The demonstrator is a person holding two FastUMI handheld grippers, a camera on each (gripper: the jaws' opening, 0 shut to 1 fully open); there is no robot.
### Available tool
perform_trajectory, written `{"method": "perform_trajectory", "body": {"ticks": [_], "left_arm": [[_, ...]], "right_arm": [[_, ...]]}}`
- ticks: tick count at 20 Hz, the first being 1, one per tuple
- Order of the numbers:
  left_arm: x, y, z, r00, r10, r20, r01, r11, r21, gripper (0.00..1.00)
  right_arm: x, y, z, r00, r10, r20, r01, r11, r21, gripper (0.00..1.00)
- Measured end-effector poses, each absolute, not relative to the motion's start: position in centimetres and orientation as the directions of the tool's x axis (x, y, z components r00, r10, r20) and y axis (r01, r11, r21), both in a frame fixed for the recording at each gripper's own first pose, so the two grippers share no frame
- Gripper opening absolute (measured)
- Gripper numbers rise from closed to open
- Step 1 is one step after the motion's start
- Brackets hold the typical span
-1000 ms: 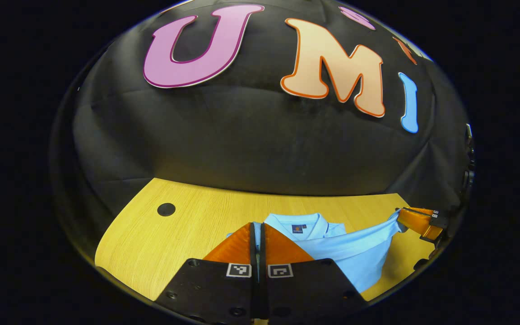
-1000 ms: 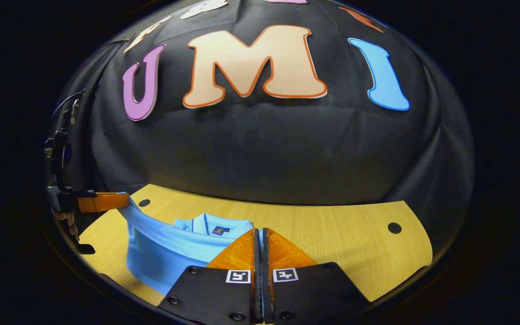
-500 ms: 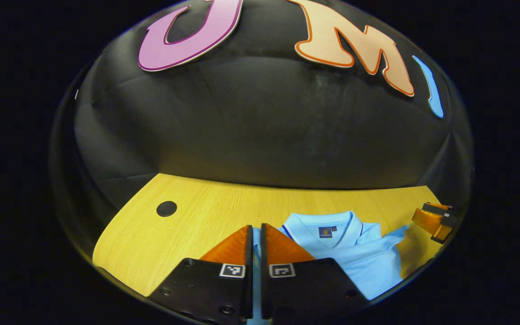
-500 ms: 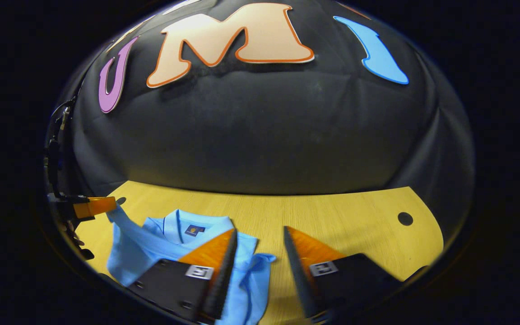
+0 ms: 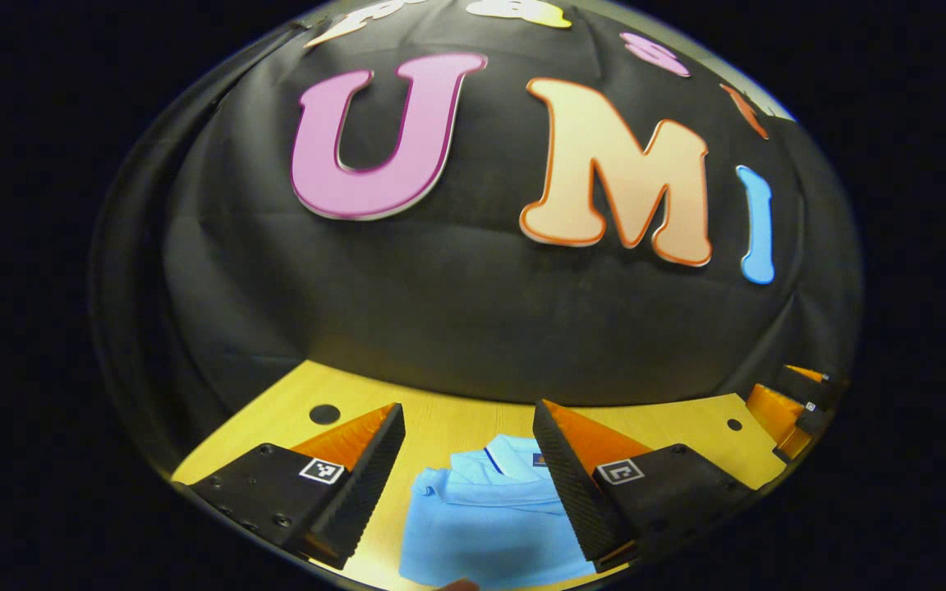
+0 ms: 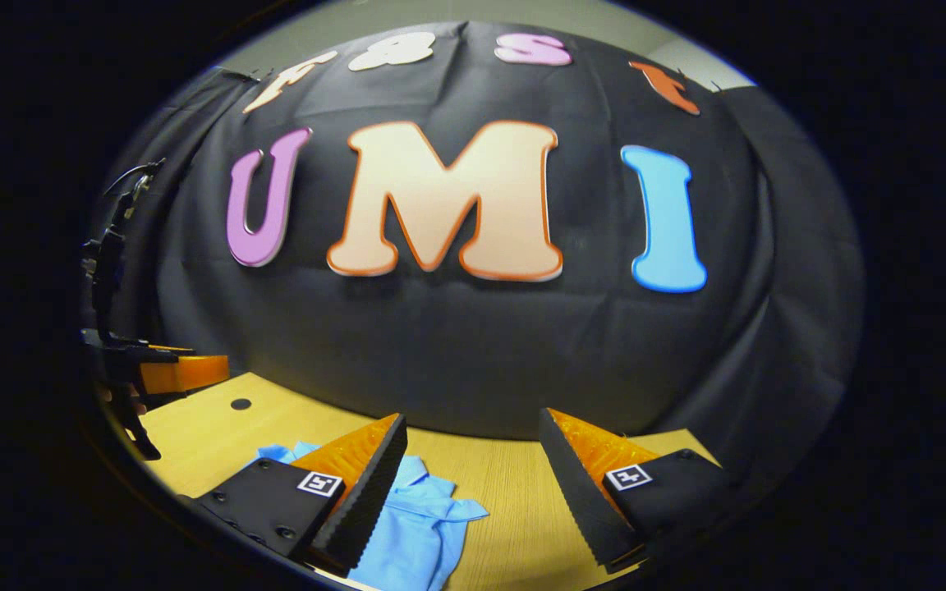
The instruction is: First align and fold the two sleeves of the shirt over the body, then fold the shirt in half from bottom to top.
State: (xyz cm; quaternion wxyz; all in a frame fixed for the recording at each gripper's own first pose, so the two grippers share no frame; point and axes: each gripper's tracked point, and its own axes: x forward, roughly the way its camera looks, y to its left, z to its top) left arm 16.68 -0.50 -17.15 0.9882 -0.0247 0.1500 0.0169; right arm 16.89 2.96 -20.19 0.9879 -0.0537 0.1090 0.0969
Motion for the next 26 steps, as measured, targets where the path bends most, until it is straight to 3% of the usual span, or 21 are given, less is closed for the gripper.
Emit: {"method": "perform_trajectory", "body": {"ticks": [6,16,26], "left_arm": [[9.0,-1.8,-8.3,0.987,-0.047,-0.152,0.043,0.999,-0.026,0.94],[-2.7,-1.5,-3.5,0.993,-0.092,-0.076,0.094,0.996,0.013,0.92],[-8.3,-1.1,-0.9,0.993,-0.112,-0.032,0.112,0.994,-0.016,0.92]], "right_arm": [[8.3,4.7,-12.6,0.973,0.185,-0.136,-0.196,0.977,-0.078,0.99],[-4.5,5.1,-9.1,0.977,0.165,-0.133,-0.175,0.983,-0.063,0.99],[-9.7,6.3,-5.4,0.985,0.161,-0.070,-0.166,0.983,-0.078,0.99]]}}
